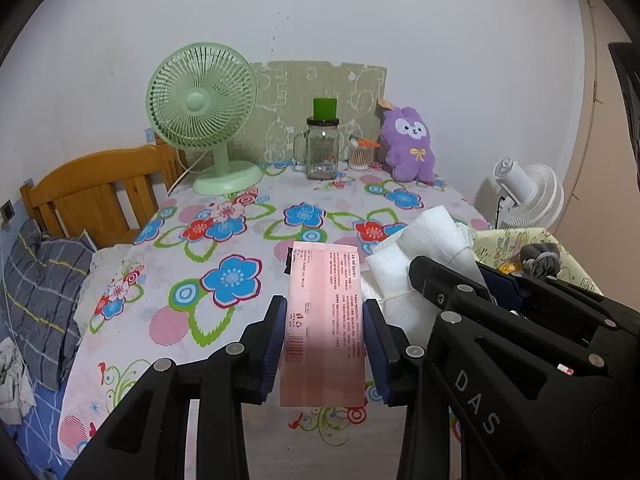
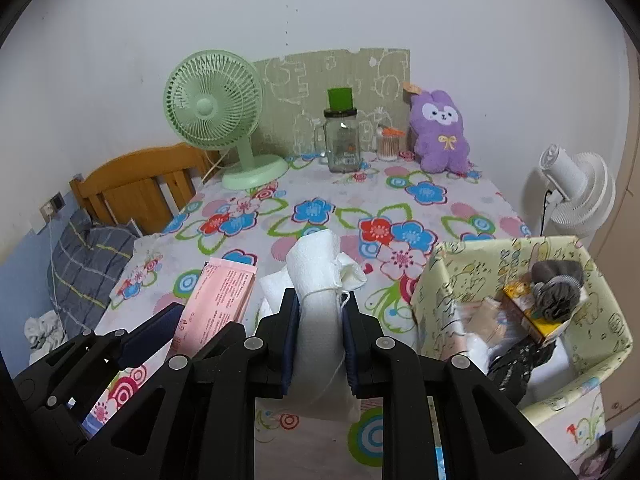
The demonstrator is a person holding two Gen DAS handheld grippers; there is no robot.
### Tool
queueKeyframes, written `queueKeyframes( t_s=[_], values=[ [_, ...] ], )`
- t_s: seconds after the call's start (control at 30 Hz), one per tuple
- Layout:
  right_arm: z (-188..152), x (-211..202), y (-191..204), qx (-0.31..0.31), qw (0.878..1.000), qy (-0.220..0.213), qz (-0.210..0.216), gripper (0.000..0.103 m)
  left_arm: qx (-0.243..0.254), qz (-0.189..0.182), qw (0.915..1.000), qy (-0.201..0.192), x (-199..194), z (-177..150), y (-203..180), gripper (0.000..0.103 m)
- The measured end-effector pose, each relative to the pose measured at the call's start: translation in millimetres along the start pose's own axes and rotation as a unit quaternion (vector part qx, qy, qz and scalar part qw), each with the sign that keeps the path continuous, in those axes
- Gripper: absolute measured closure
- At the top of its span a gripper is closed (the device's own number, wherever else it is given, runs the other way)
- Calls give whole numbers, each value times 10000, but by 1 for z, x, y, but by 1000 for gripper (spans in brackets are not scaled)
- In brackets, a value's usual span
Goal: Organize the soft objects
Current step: 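Lift and carry the pink packet and white tissue pack toward the cartoon box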
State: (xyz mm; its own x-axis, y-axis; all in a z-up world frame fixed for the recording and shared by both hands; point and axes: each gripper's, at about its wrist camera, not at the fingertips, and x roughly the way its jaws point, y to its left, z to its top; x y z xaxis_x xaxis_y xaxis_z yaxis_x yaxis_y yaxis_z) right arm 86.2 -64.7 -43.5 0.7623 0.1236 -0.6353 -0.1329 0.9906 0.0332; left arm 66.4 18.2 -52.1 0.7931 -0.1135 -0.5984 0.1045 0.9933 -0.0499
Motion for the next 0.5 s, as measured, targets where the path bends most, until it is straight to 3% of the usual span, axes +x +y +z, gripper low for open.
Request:
queueKeyframes(
  t_s=[0.5],
  values=[
    [26,-29,-9,-161,9992,-337,128,80,-102,150,9992,-370,-24,22,-15,64]
  ],
)
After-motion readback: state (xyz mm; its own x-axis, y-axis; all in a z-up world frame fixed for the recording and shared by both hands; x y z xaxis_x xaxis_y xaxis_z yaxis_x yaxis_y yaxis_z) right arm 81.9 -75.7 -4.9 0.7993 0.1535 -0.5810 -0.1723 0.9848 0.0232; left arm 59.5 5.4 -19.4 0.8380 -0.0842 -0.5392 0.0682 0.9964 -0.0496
